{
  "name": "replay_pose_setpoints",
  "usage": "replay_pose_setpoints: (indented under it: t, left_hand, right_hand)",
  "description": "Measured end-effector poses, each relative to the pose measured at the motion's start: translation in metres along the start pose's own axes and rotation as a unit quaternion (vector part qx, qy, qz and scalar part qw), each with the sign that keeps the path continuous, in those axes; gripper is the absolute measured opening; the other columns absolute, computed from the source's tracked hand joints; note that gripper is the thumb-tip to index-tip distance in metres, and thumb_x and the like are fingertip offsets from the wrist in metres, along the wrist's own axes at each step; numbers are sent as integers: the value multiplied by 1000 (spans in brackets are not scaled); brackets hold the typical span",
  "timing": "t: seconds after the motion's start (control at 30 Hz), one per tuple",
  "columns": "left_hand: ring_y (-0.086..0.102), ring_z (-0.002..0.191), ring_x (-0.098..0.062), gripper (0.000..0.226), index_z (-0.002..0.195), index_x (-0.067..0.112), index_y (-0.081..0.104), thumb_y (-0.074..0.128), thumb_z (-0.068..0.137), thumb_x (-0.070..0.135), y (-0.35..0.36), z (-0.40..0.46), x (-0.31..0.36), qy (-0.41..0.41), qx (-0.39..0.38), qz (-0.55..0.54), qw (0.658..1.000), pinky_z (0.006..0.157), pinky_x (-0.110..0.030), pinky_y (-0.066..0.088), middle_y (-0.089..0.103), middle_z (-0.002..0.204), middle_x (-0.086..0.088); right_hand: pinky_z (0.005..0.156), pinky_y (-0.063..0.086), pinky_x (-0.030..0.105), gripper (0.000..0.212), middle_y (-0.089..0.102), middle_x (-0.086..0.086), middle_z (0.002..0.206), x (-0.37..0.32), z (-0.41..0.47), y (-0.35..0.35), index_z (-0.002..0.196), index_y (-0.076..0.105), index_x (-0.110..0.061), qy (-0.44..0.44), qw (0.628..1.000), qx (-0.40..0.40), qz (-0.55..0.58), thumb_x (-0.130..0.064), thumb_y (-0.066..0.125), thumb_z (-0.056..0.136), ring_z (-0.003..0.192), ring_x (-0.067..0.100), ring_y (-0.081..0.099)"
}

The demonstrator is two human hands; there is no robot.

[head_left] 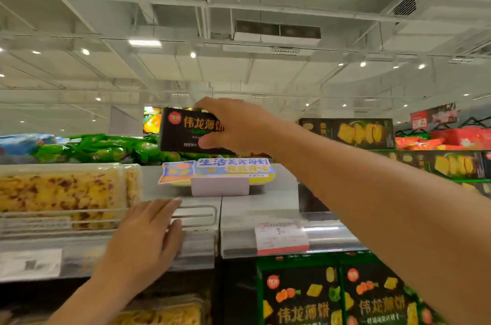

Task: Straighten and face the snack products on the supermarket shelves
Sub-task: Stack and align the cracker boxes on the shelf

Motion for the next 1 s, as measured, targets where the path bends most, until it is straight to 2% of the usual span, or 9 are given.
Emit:
replay_pose_setpoints:
  t: [0.13, 0.33, 0.47, 0.57, 0.63, 0.7, 0.8, 0.87, 1.0]
  left_hand:
    - [63, 82, -28, 40, 100, 6, 69, 41, 86, 32, 2, 3, 1, -7, 8, -35, 999, 74, -41, 49, 67, 89, -5]
    - [57, 78, -25, 34, 99, 9, 65, 43, 86, 30, 4, 1, 2, 10, 24, -50, 998, 73, -41, 45, 62, 84, -3]
    - [59, 75, -26, 39, 99, 6, 67, 41, 85, 33, 7, 2, 2, 0, 3, -51, 999, 71, -43, 48, 63, 82, -4]
    - [61, 69, -26, 44, 101, 6, 67, 41, 83, 37, 6, 10, 6, -33, -20, -42, 998, 65, -40, 47, 64, 78, -4]
    - [63, 69, -26, 45, 112, 10, 63, 45, 84, 40, 5, 20, 10, -62, -32, -26, 997, 64, -38, 45, 67, 81, -4]
    - [65, 81, -26, 48, 128, 19, 52, 42, 89, 46, 8, 31, 16, -76, -54, -1, 996, 68, -38, 44, 70, 95, -3]
    - [62, 102, -24, 56, 142, 35, 32, 22, 91, 56, 20, 44, 24, -79, -91, 43, 992, 80, -38, 40, 69, 110, 2]
    - [63, 100, -24, 54, 141, 40, 32, 17, 92, 59, 27, 48, 28, -91, -104, 63, 988, 80, -38, 36, 70, 105, 1]
    - [66, 78, -23, 47, 130, 32, 49, 25, 94, 51, 29, 50, 36, -87, -86, 102, 987, 70, -35, 32, 70, 80, 0]
  right_hand:
    - [84, 51, 43, 64, 59, 0, 121, 10, -17, 53, 134, 39, -33, 69, 996, -57, 2, -49, 70, 80, 102, 22, 56]
    - [71, 42, 32, 68, 59, 1, 123, 34, -47, 99, 133, 40, -33, 151, 980, -125, 30, -45, 76, 76, 94, 17, 53]
    - [81, 49, 37, 70, 59, -2, 124, 46, -63, 108, 134, 42, -36, 188, 967, -167, 26, -43, 78, 74, 102, 19, 56]
    - [86, 52, 41, 64, 61, -3, 118, 47, -69, 111, 132, 46, -36, 187, 964, -188, 27, -43, 76, 76, 97, 16, 56]
    - [86, 51, 38, 62, 62, -3, 117, 46, -70, 110, 133, 46, -35, 177, 966, -186, 28, -42, 75, 78, 99, 17, 57]
    - [83, 48, 34, 61, 60, -2, 121, 45, -71, 109, 137, 45, -34, 171, 967, -186, 35, -41, 71, 82, 101, 16, 55]
    - [77, 45, 31, 58, 60, 1, 123, 45, -77, 108, 142, 41, -33, 160, 967, -196, 39, -40, 64, 89, 94, 16, 53]
    - [78, 48, 34, 55, 61, 1, 119, 44, -82, 107, 141, 41, -31, 148, 971, -184, 26, -40, 62, 91, 95, 19, 56]
    - [87, 48, 39, 56, 57, 2, 127, 42, -89, 106, 142, 39, -28, 118, 982, -137, -45, -47, 55, 92, 110, 24, 55]
Point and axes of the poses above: each hand's wrist, its own z-axis towards the middle knuckle, its own y-axis out of the palm, x = y × z, the point moved 8 cm from there along z, towards the middle knuckle
